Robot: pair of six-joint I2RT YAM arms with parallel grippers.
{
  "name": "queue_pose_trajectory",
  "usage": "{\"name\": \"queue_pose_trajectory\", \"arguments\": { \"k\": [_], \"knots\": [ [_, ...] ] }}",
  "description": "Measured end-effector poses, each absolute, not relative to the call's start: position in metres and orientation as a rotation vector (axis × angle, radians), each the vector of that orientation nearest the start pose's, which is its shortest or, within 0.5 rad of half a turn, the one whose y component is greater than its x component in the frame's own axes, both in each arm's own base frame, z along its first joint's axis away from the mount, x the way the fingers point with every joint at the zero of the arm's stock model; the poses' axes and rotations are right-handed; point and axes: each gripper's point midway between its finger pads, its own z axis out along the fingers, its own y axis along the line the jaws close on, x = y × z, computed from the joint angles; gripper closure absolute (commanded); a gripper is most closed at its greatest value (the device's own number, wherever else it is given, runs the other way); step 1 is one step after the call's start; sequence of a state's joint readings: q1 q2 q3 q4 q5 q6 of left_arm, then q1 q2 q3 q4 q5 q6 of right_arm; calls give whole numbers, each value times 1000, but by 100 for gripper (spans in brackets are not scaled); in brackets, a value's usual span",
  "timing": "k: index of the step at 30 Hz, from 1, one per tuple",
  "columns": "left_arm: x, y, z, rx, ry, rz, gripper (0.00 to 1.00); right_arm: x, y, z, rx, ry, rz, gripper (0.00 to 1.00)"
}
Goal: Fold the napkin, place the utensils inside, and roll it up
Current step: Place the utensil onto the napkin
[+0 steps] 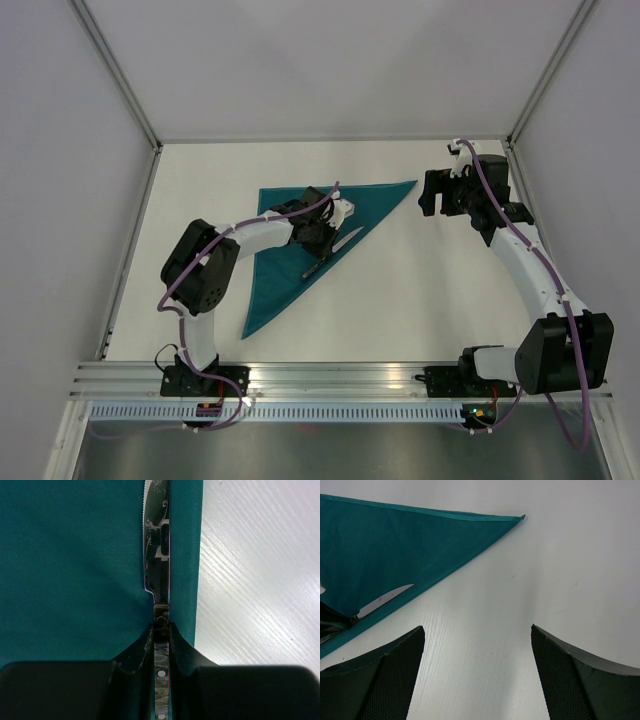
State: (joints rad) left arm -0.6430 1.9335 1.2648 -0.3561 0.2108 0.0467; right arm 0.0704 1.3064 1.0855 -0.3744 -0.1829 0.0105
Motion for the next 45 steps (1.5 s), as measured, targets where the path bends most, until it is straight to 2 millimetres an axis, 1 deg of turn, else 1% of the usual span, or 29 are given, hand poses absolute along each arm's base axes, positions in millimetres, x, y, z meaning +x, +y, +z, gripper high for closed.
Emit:
{"name": "queue_pose_trajectory", "arguments": {
  "k": [10, 25, 30, 45],
  "knots": [
    [327, -295, 25, 977, 2440, -493, 98, 381, 59, 200, -170, 2158, 244, 9],
    [326, -297, 23, 983, 2439, -500, 98, 381, 59, 200, -170, 2158, 244, 9],
    [325, -298, 19, 987, 2446, -503, 98, 381, 59, 200, -169, 2158, 244, 9],
    [331, -306, 28, 981, 2420, -514, 98, 381, 59, 200, -169, 2158, 243, 9]
  ]
}}
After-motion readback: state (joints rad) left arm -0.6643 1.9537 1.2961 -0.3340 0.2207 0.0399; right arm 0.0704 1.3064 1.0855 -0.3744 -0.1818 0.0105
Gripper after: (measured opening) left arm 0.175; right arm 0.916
